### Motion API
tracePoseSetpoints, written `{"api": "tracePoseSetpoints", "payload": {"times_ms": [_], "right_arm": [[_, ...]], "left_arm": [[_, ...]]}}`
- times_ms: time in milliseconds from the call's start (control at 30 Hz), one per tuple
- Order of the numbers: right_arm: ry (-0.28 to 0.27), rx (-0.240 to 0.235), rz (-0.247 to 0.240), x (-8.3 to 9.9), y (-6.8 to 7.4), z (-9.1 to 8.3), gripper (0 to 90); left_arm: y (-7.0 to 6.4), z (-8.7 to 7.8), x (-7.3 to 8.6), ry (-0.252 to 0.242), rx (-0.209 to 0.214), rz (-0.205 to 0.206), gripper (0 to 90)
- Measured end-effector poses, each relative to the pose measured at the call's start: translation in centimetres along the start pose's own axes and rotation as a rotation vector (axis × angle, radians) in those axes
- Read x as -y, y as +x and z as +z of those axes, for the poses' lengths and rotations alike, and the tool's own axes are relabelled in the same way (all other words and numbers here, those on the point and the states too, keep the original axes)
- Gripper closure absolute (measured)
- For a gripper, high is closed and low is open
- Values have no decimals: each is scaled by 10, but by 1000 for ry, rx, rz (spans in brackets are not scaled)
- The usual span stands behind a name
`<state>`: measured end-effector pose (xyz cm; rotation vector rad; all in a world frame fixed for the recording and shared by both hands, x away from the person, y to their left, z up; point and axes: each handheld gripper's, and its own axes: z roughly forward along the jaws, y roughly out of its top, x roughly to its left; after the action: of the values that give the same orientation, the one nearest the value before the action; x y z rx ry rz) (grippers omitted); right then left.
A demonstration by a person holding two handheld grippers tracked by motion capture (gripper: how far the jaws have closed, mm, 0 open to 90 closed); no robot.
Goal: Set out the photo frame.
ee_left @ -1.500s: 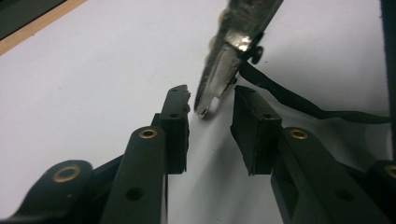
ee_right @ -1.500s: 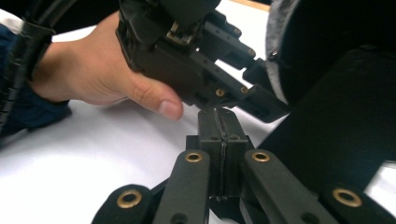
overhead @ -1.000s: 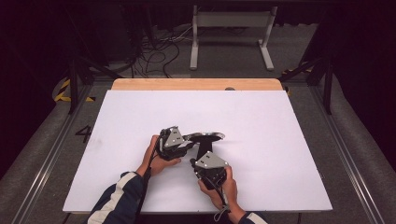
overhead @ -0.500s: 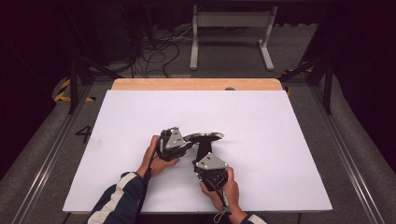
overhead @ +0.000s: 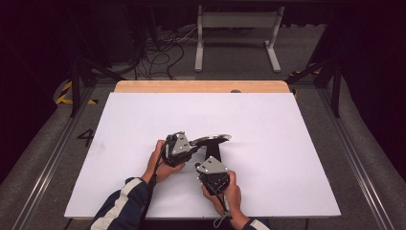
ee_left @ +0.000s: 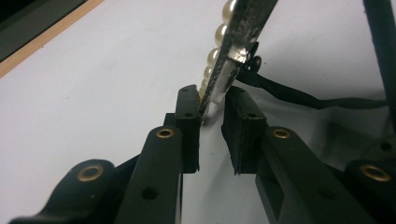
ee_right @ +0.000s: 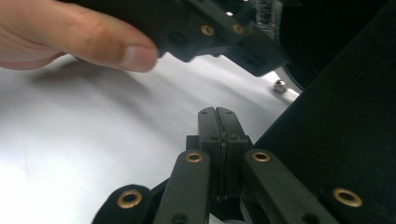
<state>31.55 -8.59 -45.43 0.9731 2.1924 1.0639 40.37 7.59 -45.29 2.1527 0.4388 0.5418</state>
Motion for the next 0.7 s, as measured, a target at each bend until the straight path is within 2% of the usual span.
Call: {"api": "tracePoseSetpoints", "payload": {"times_ms": [167, 433, 467, 700], "right_arm": [[3, -15, 12, 5, -11, -3, 900], [17, -45, -3, 11, -17, -6, 900], [20, -63, 2, 13, -19, -7, 900], [33, -86, 30, 18, -32, -13, 900]], "left_arm": [[-2, -1, 0, -1, 4, 4, 795], [-3, -2, -1, 0, 12, 14, 803], [-3, -2, -1, 1, 15, 17, 804], [-5, 1, -3, -13, 44, 29, 794]]}}
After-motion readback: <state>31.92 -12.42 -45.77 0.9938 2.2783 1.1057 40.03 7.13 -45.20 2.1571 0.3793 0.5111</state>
